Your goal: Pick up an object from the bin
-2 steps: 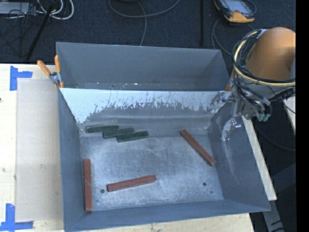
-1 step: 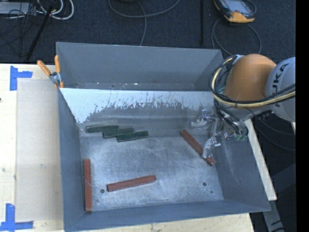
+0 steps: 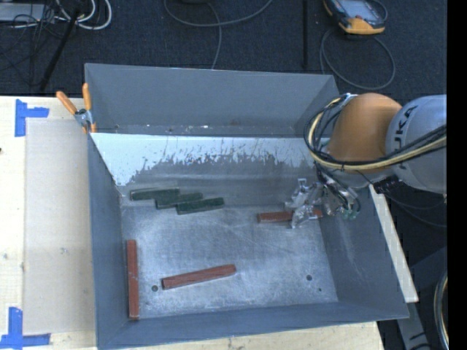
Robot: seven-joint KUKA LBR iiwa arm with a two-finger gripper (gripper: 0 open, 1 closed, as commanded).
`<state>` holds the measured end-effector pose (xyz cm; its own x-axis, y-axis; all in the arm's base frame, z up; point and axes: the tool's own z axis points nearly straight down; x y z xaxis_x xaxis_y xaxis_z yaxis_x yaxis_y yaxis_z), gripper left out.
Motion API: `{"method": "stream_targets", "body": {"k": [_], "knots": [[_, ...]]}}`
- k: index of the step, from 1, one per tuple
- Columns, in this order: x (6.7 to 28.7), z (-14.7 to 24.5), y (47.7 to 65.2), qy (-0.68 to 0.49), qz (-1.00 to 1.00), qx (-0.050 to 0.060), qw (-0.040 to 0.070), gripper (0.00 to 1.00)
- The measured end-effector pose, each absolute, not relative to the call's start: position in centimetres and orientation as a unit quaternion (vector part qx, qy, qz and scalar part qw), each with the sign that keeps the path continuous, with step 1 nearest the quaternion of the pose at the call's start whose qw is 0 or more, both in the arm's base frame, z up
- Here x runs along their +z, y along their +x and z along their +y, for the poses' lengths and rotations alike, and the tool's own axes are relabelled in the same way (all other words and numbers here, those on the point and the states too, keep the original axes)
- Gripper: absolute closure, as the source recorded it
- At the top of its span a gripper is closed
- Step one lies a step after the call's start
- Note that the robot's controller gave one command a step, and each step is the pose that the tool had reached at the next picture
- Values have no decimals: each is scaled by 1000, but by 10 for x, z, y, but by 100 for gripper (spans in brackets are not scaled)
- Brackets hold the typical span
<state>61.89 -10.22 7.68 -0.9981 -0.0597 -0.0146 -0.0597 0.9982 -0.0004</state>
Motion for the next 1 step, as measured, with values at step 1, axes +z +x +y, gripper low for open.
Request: {"method": "stream_targets", "body": {"k": [1], "knots": [[77,-102,619,-30,1000,0,7,100]]}}
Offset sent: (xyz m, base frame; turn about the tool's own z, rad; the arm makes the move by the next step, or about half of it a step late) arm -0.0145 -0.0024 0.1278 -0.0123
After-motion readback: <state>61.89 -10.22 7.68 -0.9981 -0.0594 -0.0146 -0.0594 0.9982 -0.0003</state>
